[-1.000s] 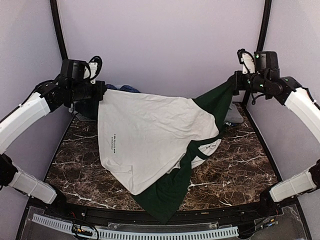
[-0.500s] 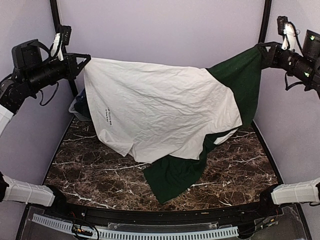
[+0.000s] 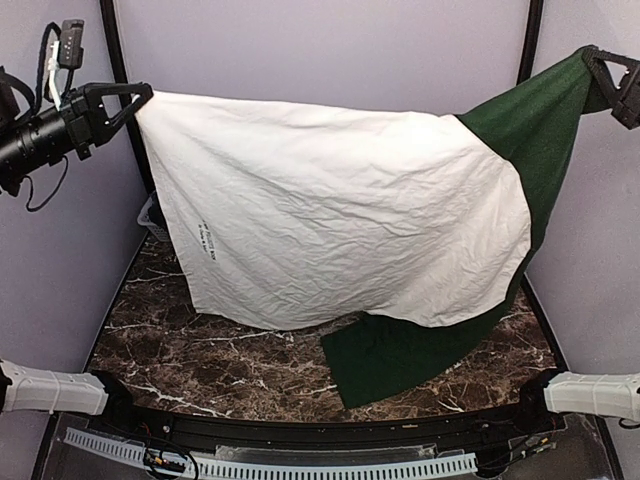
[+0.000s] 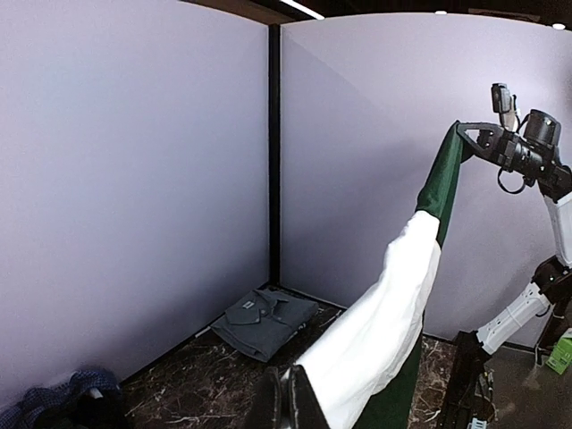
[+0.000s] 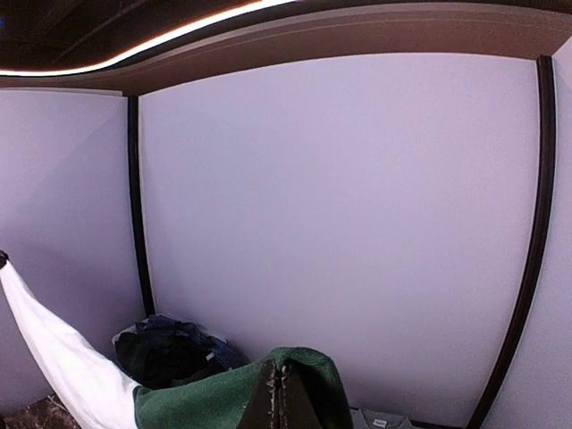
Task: Fold and stack the mixed laundry pile
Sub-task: Flatten out the crumpled T-shirt at the center of the board.
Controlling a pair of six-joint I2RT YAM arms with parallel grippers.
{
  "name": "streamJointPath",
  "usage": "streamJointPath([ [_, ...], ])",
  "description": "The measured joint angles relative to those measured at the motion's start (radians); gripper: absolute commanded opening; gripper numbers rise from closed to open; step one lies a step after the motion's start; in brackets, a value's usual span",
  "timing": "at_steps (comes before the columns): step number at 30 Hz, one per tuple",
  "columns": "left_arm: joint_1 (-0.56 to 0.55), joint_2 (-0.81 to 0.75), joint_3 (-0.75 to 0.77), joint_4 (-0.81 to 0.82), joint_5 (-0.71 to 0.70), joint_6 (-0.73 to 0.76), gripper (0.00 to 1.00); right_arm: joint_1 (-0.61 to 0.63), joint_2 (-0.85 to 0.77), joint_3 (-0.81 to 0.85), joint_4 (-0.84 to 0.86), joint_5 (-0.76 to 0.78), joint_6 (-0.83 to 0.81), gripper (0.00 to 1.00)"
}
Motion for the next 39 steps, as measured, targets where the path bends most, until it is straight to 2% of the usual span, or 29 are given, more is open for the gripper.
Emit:
streamJointPath([
  [10,-0.001,-0.051,0.134,-0.002,0.16,-0.065,0.0,0.0,-0.023,0.211,-0.024,-0.115,-0.003,0.0],
  [16,-0.001,-0.07,0.113,-0.003,0.137,-0.095,0.0,0.0,0.003,0.231,-0.031,-0.083,-0.006,0.0],
  [18,-0.002,-0.071,0.065,-0.003,0.073,-0.099,0.0,0.0,0.015,0.19,-0.014,-0.049,-0.014,0.0],
  [23,-0.004,-0.051,-0.159,0.011,-0.129,-0.101,0.0,0.0,0.068,-0.09,0.097,0.058,-0.05,0.0],
  [31,0.021,0.151,-0.545,0.148,-0.36,-0.101,0.0,-0.002,0.25,-0.587,0.254,0.115,-0.065,0.0],
  [35,0.055,0.29,-0.65,0.227,-0.416,-0.108,0.0,-0.011,0.366,-0.678,0.325,0.122,-0.061,0.0],
  [39,0.079,0.441,-0.664,0.321,-0.449,-0.112,0.0,-0.019,0.5,-0.686,0.431,0.122,-0.058,0.0],
])
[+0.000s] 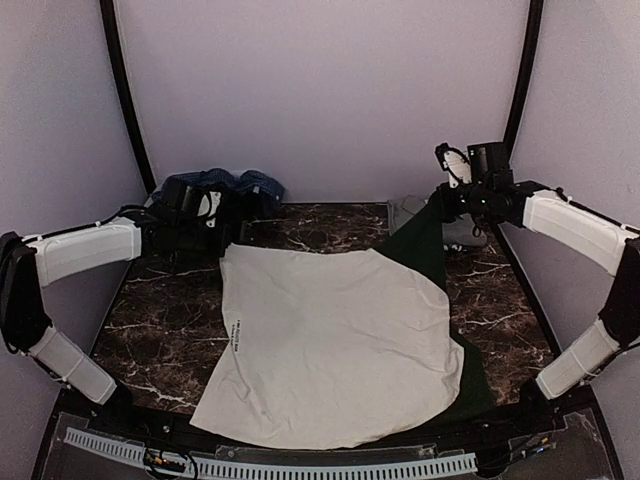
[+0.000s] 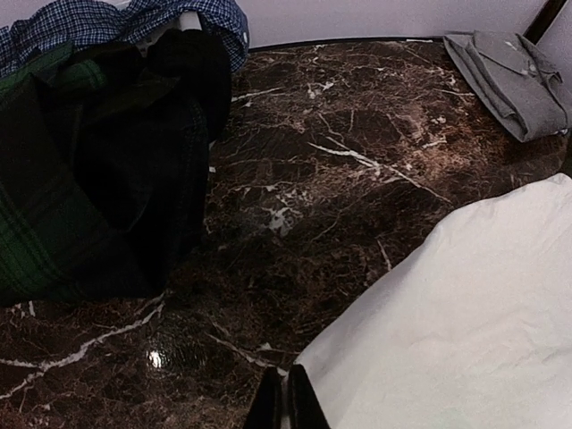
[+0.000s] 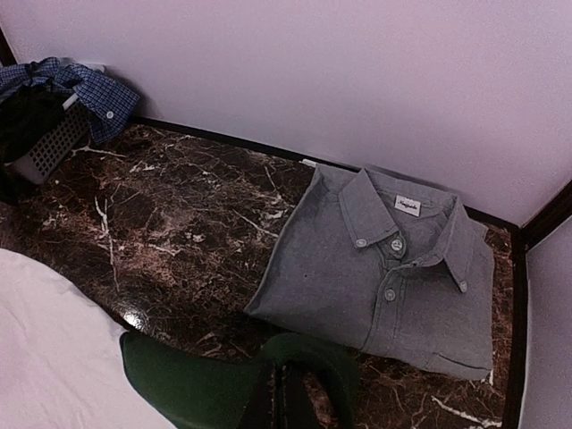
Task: Fold and stack the mixed laundry pile
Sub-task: Flatten out the crumpled T-shirt at the center of the board.
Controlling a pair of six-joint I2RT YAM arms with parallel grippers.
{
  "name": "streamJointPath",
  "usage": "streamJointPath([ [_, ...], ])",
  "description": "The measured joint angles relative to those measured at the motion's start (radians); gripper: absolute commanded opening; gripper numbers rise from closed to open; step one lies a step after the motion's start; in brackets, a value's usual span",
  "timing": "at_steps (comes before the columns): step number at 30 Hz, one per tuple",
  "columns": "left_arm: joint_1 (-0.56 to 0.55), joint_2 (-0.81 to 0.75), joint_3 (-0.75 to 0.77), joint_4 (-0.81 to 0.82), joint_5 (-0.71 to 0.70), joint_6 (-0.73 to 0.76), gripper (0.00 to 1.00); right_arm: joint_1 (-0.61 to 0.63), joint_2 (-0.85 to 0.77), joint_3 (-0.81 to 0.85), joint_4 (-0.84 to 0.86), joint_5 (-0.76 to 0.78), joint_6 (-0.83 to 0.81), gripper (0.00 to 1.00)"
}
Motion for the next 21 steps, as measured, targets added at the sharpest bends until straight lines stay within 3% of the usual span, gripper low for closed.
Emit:
streamJointPath([
  [6,0.015,0.18,0.041,0.067,-0.103,0.0,0.0,-0.016,0.211,0.084,0.066,0.0,0.0,0.0],
  [11,0.023,0.204,0.088,0.074,-0.201,0.011,0.0,-0.016,0.323,0.195,0.065,-0.008,0.0,0.0],
  [21,0.024,0.155,0.087,0.085,-0.182,0.038,0.0,0.064,0.216,0.2,0.002,-0.09,0.031,0.0],
])
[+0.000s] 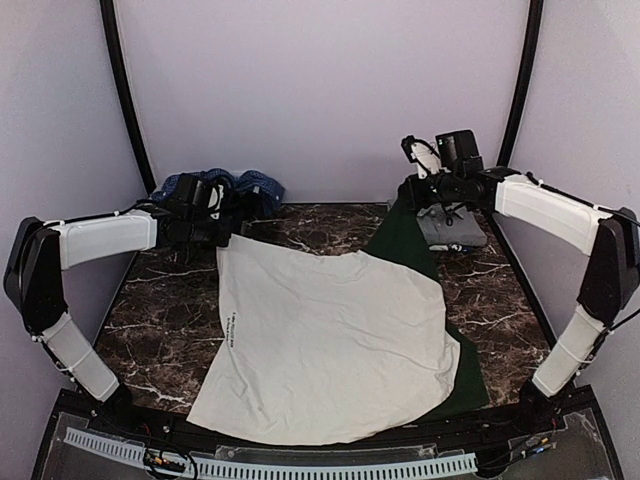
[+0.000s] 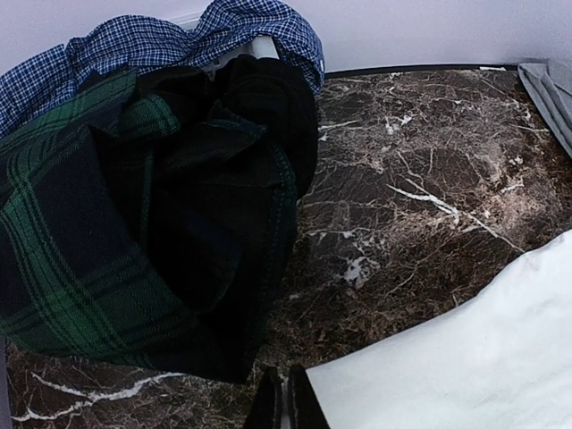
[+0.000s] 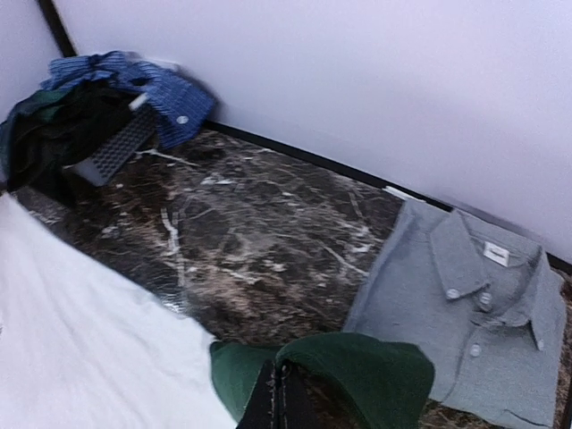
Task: Fold and stack the mixed laundry pile
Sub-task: Flatten out the crumpled T-shirt at the center of the board.
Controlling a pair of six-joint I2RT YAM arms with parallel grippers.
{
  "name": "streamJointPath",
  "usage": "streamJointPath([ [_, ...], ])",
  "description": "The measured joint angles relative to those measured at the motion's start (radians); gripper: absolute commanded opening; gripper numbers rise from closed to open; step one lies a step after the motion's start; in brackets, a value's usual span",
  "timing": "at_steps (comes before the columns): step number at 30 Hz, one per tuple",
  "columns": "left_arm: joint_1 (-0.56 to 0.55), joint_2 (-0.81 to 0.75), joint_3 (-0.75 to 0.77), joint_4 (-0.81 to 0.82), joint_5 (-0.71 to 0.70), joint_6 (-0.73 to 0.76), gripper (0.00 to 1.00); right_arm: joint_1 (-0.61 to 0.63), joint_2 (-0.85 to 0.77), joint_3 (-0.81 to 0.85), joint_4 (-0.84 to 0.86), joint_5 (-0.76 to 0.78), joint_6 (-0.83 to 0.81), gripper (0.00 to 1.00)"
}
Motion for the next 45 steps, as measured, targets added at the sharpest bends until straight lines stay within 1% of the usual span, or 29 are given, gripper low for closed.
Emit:
streamJointPath([
  [3,0.0,0.0,0.0,-0.002,0.008,0.0,0.0,0.096,-0.04,-0.004,-0.027,-0.027,0.013,0.0],
  [7,0.0,0.0,0.0,-0.004,0.023,0.0,0.0,0.247,-0.044,-0.018,-0.063,-0.077,0.037,0.0],
  [8,0.0,0.0,0.0,-0.004,0.024,0.0,0.0,0.288,-0.039,-0.021,-0.083,-0.094,0.04,0.05],
  [9,0.0,0.0,0.0,-0.004,0.024,0.0,0.0,0.321,-0.031,-0.022,-0.097,-0.109,0.041,0.12],
  [10,0.0,0.0,0.0,-0.005,0.025,0.0,0.0,0.36,-0.02,-0.023,-0.114,-0.133,0.043,0.22],
  [13,0.0,0.001,0.0,-0.005,0.027,0.0,0.0,0.444,0.005,-0.045,-0.159,-0.234,0.049,0.62],
  [14,0.0,0.002,0.0,-0.006,0.027,0.0,0.0,0.457,0.005,-0.066,-0.172,-0.266,0.049,0.71],
  [16,0.0,0.005,0.001,-0.006,0.028,0.0,0.0,0.46,-0.011,-0.109,-0.193,-0.307,0.045,0.81],
  [17,0.0,0.008,0.001,-0.006,0.027,0.0,0.0,0.452,-0.026,-0.132,-0.204,-0.317,0.037,0.82],
  [19,0.0,0.015,0.003,-0.009,0.027,0.0,0.0,0.423,-0.066,-0.159,-0.225,-0.336,0.035,0.82],
  [20,0.0,0.02,0.007,-0.014,0.026,0.0,0.0,0.394,-0.095,-0.166,-0.23,-0.352,0.034,0.79],
  [23,0.0,0.032,0.018,-0.022,0.026,0.001,0.0,0.264,-0.161,-0.164,-0.222,-0.378,0.023,0.64],
  [25,0.0,0.033,0.018,-0.025,0.027,0.004,0.0,0.167,-0.166,-0.143,-0.235,-0.351,-0.002,0.58],
  [27,0.0,0.033,0.018,-0.028,0.028,0.006,0.0,0.117,-0.144,-0.128,-0.257,-0.294,-0.042,0.53],
  [34,0.0,0.036,0.028,-0.035,0.041,0.007,0.0,0.124,-0.043,-0.149,-0.381,-0.142,-0.2,0.5],
  [38,0.0,0.036,0.035,-0.035,0.048,0.007,0.0,0.132,-0.034,-0.166,-0.417,-0.121,-0.258,0.5],
  [40,0.0,0.036,0.035,-0.035,0.051,0.007,0.0,0.143,-0.024,-0.171,-0.428,-0.105,-0.282,0.48],
  [45,0.001,0.039,0.042,-0.036,0.063,0.007,0.0,0.204,0.047,-0.171,-0.434,-0.065,-0.318,0.48],
])
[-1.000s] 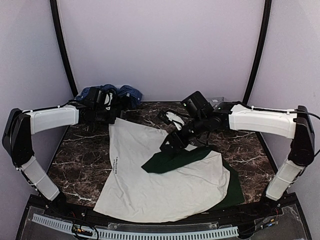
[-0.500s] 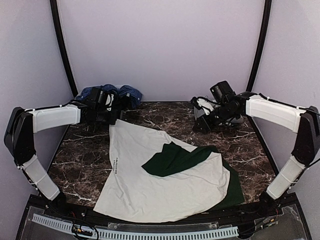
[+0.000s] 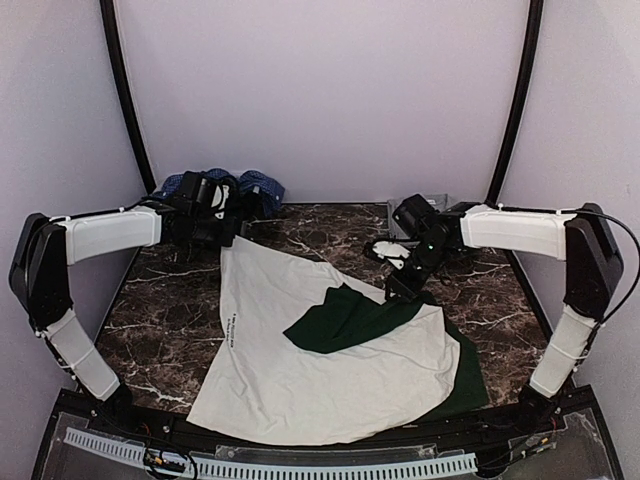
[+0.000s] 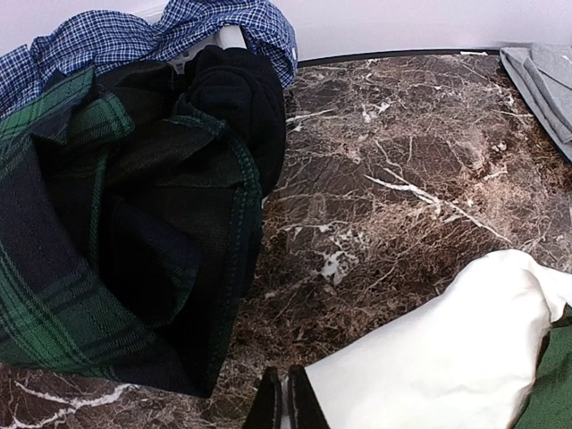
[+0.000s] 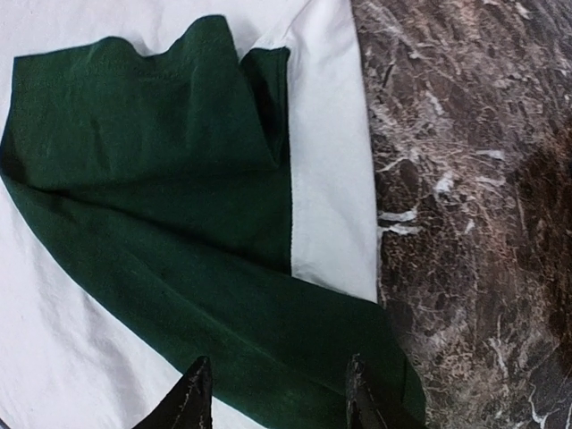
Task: Fold and stack the mixed laundry pile
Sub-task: Flatten out the crumpled T-shirt at the center of the board.
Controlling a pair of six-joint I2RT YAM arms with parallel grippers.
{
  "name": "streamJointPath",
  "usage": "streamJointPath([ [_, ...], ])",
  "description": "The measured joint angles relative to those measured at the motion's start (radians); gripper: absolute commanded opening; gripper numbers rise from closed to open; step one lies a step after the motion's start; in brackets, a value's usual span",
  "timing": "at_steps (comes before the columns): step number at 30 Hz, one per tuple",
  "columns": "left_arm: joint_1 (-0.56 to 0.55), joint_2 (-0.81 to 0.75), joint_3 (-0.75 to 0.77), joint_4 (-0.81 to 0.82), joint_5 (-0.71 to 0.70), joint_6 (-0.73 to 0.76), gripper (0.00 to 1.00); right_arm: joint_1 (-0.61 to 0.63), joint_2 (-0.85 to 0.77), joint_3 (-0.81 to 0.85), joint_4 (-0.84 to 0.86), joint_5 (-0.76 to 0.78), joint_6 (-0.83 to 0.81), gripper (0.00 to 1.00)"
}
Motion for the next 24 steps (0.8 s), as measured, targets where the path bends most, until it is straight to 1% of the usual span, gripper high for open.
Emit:
streamJointPath([
  [3,0.0,0.006,0.004,0.001,0.007,0.0,0.0,0.027,0.053,0.0,-0.005,0.019,-0.016,0.49],
  [7,0.0,0.013,0.004,0.0,0.019,0.0,0.0,0.045,0.116,0.001,-0.01,0.042,-0.032,0.53],
  [9,0.0,0.013,0.004,0.0,0.023,0.0,0.0,0.048,0.137,0.002,-0.01,0.055,-0.04,0.48],
  [14,0.0,0.013,0.004,0.001,0.027,0.0,0.0,0.06,0.181,0.014,-0.013,0.093,-0.05,0.12],
  [15,0.001,0.013,0.004,0.001,0.027,0.0,0.0,0.061,0.184,0.015,-0.014,0.106,-0.046,0.03],
  [16,0.001,0.013,0.004,0.001,0.027,0.0,0.0,0.064,0.184,0.016,-0.016,0.122,-0.041,0.0],
  [20,0.002,0.013,0.005,0.0,0.023,0.0,0.0,0.069,0.17,0.027,-0.019,0.196,-0.014,0.0],
  [24,0.006,0.013,0.005,-0.008,0.008,-0.001,0.0,0.071,0.06,0.01,-0.012,0.275,0.022,0.0],
])
